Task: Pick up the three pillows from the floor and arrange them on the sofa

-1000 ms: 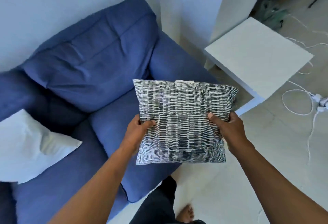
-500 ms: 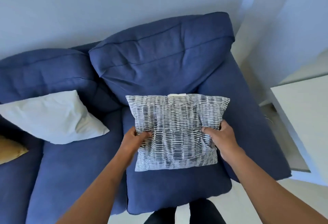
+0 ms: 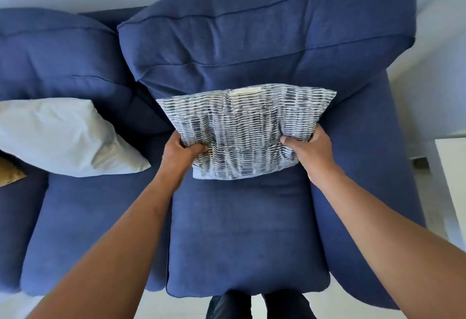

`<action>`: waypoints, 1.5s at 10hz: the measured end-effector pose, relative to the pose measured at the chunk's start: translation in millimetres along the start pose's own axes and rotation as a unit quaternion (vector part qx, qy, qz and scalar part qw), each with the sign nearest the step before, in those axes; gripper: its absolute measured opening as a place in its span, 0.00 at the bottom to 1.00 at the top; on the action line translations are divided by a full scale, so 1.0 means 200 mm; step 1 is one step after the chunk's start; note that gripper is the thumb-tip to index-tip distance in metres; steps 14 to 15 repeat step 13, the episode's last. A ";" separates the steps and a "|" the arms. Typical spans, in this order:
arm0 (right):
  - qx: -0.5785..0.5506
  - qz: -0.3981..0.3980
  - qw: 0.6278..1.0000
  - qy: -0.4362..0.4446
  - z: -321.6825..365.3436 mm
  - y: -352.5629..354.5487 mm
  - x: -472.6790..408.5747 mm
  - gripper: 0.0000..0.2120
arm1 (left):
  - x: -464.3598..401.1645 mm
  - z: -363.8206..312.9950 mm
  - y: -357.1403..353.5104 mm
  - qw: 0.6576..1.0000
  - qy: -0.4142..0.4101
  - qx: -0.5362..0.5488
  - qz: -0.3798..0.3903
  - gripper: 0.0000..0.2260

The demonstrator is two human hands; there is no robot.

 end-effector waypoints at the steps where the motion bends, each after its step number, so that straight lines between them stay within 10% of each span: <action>1: 0.041 -0.001 0.999 0.003 0.00 -0.06 -0.15 0.23 | -0.16 0.00 -0.03 1.000 0.015 -0.009 0.012 0.26; 3: 0.169 0.039 0.978 -0.114 -0.07 -0.13 -0.38 0.34 | -0.40 0.06 -0.12 0.992 0.070 -0.087 0.060 0.28; 6: -0.064 0.017 0.987 -0.149 0.19 -0.07 -0.46 0.26 | -0.53 -0.18 -0.02 0.993 0.098 0.064 0.011 0.26; 7: -0.047 0.031 0.990 -0.133 0.29 -0.10 -0.47 0.13 | -0.51 -0.31 -0.04 0.991 0.081 0.089 0.063 0.14; 12: -0.042 -0.003 0.991 -0.128 0.22 0.00 -0.35 0.15 | -0.43 -0.25 0.00 0.996 0.014 0.074 -0.043 0.03; 15: -0.046 -0.012 0.993 -0.111 0.27 0.06 -0.25 0.21 | -0.30 -0.23 0.05 0.997 0.000 0.004 -0.078 0.15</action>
Point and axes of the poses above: each hand's wrist, its own x-axis away from the middle knuckle, its own y-axis out of the back of the hand, z = x × y, the point moved 4 cm from there along -x, towards the middle knuckle, and after that the axes turned 4 degrees about -y, right-handed, at the moved point
